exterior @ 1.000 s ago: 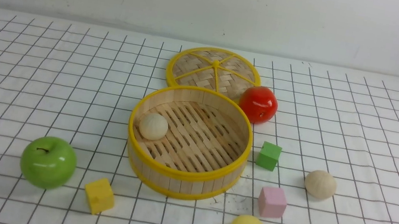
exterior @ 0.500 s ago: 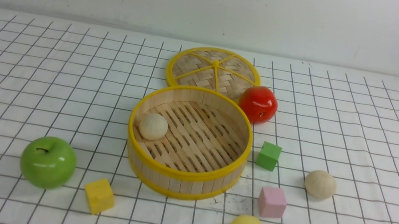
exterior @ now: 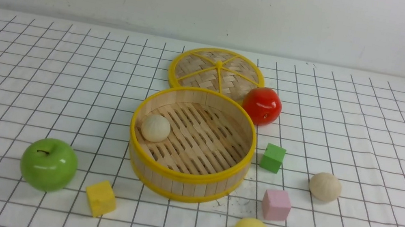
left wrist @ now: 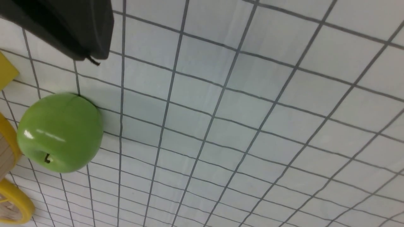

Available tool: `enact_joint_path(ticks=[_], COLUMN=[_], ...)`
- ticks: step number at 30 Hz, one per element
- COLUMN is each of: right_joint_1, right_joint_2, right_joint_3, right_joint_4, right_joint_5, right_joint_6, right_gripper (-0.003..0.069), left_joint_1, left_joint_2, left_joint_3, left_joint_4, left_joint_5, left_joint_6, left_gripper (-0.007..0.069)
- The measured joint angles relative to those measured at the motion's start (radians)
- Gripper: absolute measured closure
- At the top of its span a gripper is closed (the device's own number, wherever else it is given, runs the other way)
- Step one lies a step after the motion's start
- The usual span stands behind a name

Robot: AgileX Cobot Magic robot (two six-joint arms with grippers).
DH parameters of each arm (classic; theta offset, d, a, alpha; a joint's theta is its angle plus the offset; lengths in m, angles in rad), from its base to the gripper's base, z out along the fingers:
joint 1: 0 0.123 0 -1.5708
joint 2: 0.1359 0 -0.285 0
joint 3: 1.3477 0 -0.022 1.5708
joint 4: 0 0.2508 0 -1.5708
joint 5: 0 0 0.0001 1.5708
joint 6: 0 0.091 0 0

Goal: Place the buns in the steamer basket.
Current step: Use the right arm to grab a steamed stuffed bun

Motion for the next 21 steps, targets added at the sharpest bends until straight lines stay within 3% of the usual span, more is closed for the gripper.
enact_joint_path(ticks=[21], right_joint_1=[0.0], right_joint_2=[0.0], right_joint_3=[0.0], right_joint_4=[-0.006], right_joint_5=[0.0], right_joint_6=[0.0], right_gripper=[0.0419], left_joint_1=[0.0], left_joint_2=[0.0], left_joint_3=[0.0], left_joint_4=[0.0], left_joint_5=[0.0], left_joint_6=[0.0], left_gripper=[0.0596])
